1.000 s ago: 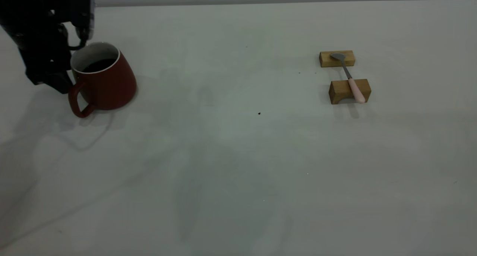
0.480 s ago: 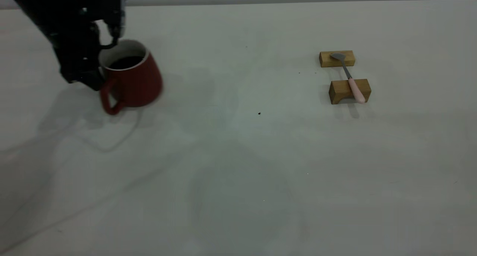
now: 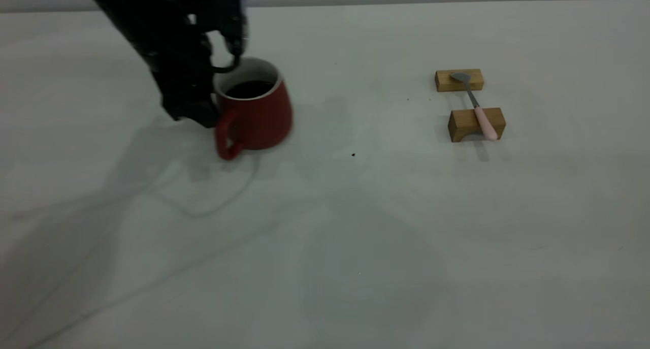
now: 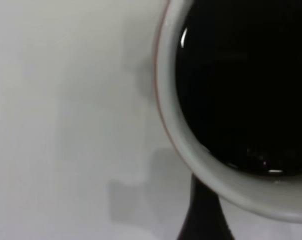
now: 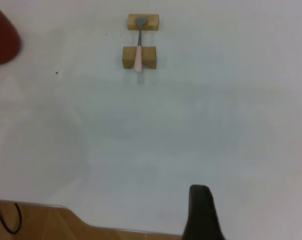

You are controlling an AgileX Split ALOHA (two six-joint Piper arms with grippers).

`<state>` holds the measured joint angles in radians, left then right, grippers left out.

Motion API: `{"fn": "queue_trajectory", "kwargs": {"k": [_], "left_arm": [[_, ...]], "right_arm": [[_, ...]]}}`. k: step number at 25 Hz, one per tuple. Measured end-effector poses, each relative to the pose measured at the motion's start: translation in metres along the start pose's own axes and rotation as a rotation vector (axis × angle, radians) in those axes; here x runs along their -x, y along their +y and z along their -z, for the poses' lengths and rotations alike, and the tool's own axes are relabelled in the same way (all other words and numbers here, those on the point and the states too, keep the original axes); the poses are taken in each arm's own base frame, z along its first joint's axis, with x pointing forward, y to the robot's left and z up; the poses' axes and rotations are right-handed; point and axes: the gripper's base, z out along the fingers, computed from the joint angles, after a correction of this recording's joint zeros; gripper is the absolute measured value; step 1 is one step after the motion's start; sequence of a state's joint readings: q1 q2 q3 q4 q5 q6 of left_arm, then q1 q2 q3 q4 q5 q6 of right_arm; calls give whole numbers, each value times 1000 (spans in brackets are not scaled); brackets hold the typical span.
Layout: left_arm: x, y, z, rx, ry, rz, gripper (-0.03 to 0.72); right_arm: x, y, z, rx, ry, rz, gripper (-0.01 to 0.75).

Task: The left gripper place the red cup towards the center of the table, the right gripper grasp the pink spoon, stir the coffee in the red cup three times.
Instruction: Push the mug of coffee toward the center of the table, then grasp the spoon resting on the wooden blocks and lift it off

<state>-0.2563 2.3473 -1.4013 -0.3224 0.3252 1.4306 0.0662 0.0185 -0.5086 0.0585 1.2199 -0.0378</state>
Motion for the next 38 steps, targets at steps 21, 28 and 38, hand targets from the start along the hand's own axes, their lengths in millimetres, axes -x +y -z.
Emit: {"fn": "queue_trajectory", "kwargs": {"k": [21, 28, 38], "left_arm": [[1, 8, 198, -24, -96, 533, 595], [-47, -18, 291, -16, 32, 939, 595], [-69, -59, 368, 176, 5, 1277, 595]], "right_arm": [[0, 0, 0, 0, 0, 0, 592], [0, 0, 0, 0, 0, 0, 592], [0, 0, 0, 0, 0, 0, 592]]}}
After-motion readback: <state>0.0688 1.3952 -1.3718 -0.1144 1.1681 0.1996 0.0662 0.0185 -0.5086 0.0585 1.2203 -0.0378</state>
